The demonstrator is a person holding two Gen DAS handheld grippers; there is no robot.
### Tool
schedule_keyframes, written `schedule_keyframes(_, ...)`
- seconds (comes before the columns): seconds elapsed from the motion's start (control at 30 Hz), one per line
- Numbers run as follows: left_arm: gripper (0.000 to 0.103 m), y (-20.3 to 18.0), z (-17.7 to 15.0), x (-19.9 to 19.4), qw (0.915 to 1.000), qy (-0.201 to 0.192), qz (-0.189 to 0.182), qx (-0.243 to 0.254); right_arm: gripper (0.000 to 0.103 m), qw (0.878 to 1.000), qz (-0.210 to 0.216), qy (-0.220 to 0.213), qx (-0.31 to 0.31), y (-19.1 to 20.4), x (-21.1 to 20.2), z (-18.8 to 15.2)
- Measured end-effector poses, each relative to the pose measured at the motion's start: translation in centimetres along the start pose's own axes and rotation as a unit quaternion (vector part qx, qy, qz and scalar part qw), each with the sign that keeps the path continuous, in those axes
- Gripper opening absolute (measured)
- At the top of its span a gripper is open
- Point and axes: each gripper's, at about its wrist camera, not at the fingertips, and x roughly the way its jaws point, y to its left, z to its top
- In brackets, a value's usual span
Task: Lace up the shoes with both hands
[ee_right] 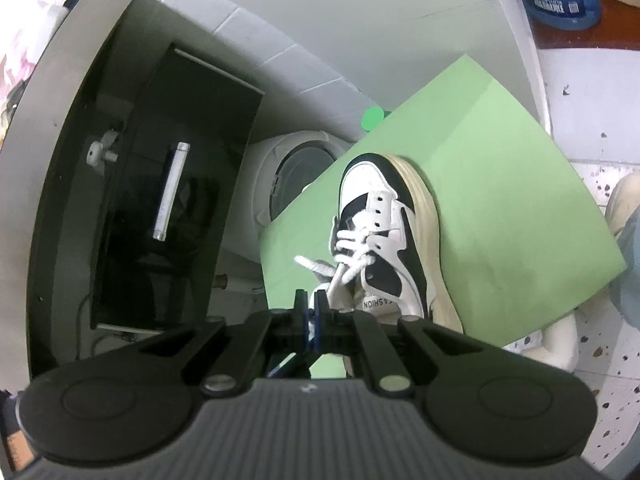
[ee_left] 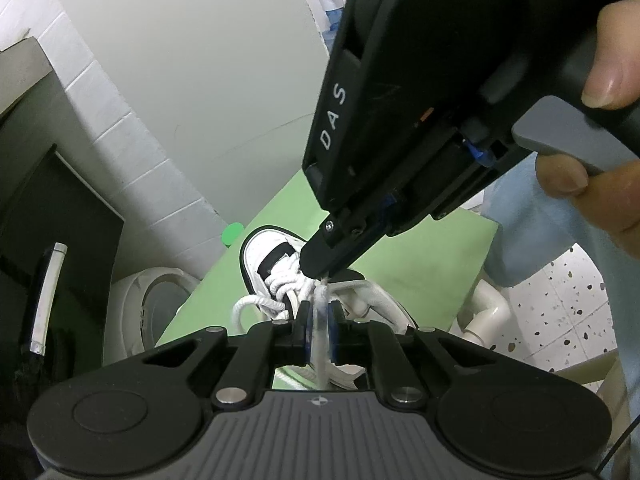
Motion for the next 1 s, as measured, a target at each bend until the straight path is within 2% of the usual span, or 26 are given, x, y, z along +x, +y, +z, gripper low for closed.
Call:
schedule_keyframes(0.2, 0.011, -0.2, -0.3, 0.1, 1.0000, -0.007, 0.006, 0.000, 0.003, 1.000, 0.003, 0.000, 0.006, 0.0, -0.1, -0.1)
schedule_keyframes(0.3, 0.005, -0.2, -0.5, 0.2, 0.9999, -0.013, 0.004, -0.008, 0.003, 1.000, 0.004, 0.000, 0.006, 0.0, 0.0, -0.2)
schedule_keyframes(0.47, 0.005, -0.1, -0.7, 0.4, 0.9995, -0.019, 0.002, -0.027, 0.004, 1.000, -0.006, -0.005, -0.022, 0.4, -0.1, -0.3)
schedule_keyframes(0.5, 0.005, 0.1, -0.8, 0.4, 0.9991, -0.018, 0.002, -0.038, 0.008, 0.999, -0.006, -0.007, -0.033, 0.6, -0.2, -0.3)
schedule_keyframes(0.57, 0.005, 0.5, -1.0, 0.3, 0.9980, -0.016, 0.001, -0.062, 0.011, 0.998, -0.006, -0.018, -0.052, 0.8, -0.8, -0.2)
schedule_keyframes(0.63, 0.005, 1.0, -1.2, 0.2, 0.9961, -0.013, 0.002, -0.087, 0.028, 0.996, -0.010, -0.032, -0.079, 1.2, -1.7, 0.0)
schedule_keyframes(0.7, 0.005, 1.5, -1.5, -0.1, 0.9942, -0.012, 0.005, -0.107, 0.039, 0.991, -0.028, -0.047, -0.126, 1.9, -2.8, 0.2)
schedule_keyframes(0.77, 0.005, 1.9, -1.7, -0.2, 0.9928, -0.013, 0.011, -0.118, 0.047, 0.979, -0.058, -0.057, -0.185, 2.7, -3.7, 0.1)
schedule_keyframes(0.8, 0.005, 2.2, -1.8, -0.3, 0.9922, -0.014, 0.012, -0.123, 0.055, 0.971, -0.076, -0.063, -0.220, 3.2, -4.1, 0.1)
schedule_keyframes(0.93, 0.005, 3.5, -2.0, -0.5, 0.9893, -0.017, 0.014, -0.144, 0.092, 0.914, -0.143, -0.074, -0.373, 4.9, -4.9, -1.1)
schedule_keyframes(1.0, 0.005, 4.1, -1.9, -0.5, 0.9879, -0.020, 0.006, -0.154, 0.101, 0.890, -0.154, -0.073, -0.423, 5.4, -5.3, -1.7)
